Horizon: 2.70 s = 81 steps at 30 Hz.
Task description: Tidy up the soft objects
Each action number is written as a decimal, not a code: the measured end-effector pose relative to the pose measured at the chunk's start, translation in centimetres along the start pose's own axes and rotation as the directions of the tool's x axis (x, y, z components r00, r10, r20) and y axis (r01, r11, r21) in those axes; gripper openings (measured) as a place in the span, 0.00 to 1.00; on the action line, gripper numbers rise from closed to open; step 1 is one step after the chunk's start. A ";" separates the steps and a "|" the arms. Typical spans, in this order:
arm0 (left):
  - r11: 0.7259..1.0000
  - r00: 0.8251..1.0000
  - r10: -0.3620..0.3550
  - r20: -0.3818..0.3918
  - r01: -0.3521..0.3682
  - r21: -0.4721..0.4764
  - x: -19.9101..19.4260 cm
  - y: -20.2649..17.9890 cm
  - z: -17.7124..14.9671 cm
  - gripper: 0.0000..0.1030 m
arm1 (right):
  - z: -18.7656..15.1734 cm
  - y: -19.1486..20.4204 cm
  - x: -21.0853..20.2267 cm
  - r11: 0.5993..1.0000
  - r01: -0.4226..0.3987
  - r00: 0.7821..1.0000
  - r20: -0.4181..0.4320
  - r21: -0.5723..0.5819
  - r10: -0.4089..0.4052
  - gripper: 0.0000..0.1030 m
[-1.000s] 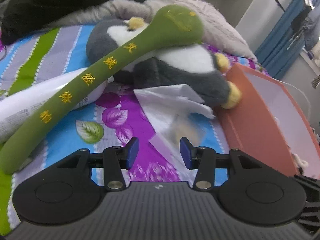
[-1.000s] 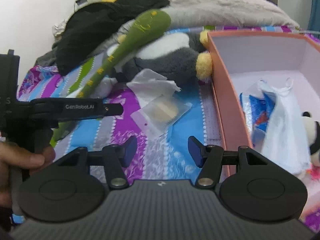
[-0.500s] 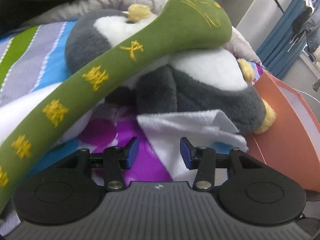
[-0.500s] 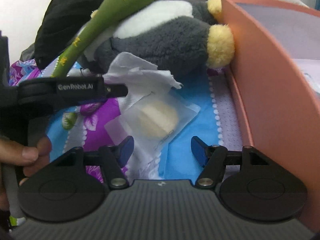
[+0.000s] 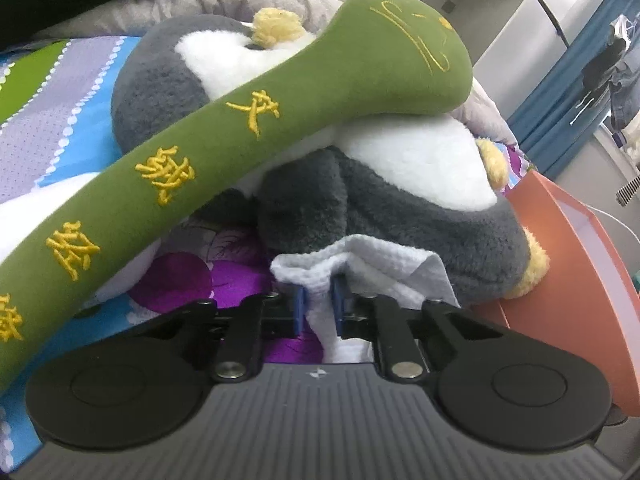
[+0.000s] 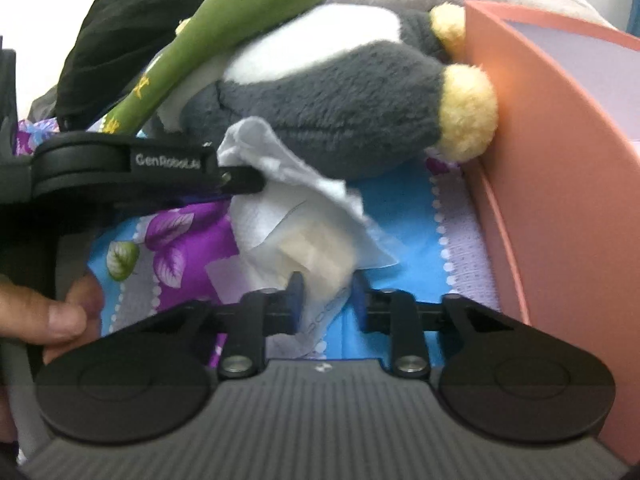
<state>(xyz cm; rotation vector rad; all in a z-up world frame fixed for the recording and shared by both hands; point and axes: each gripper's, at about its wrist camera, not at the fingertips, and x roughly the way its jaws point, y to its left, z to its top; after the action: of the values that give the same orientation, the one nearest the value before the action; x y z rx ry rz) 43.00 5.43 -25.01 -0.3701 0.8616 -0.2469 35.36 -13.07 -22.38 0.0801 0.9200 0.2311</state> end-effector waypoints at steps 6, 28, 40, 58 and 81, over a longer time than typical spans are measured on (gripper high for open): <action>1.000 1.000 0.007 0.025 -0.006 -0.024 -2.6 -0.6 -0.4 0.10 | -0.3 -0.2 -2.2 1.000 0.012 1.000 0.006 0.012 -0.012 0.13; 0.988 0.995 0.071 0.065 -0.061 -0.142 -18.5 -1.8 -7.1 0.10 | -5.6 0.9 -13.0 0.997 -0.057 0.998 0.021 0.042 0.056 0.11; 0.966 0.994 0.106 -0.020 -0.108 -0.234 -25.0 -0.4 -14.6 0.10 | -11.4 2.2 -16.6 0.994 -0.090 0.996 -0.018 0.066 0.092 0.11; 0.947 0.986 0.115 -0.120 -0.146 -0.287 -24.9 1.6 -18.5 0.64 | -13.8 1.3 -15.9 0.998 -0.054 0.991 -0.121 0.036 0.058 0.56; 0.986 0.978 0.144 -0.148 -0.155 -0.063 -20.5 -0.6 -18.7 0.64 | -15.2 3.0 -11.5 0.990 -0.055 0.991 -0.127 -0.132 0.038 0.67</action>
<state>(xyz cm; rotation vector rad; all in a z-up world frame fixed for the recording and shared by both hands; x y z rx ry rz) 15.56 8.19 -21.70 -0.3577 1.0372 -0.1031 16.03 -13.32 -22.10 -0.0384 1.0248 0.3444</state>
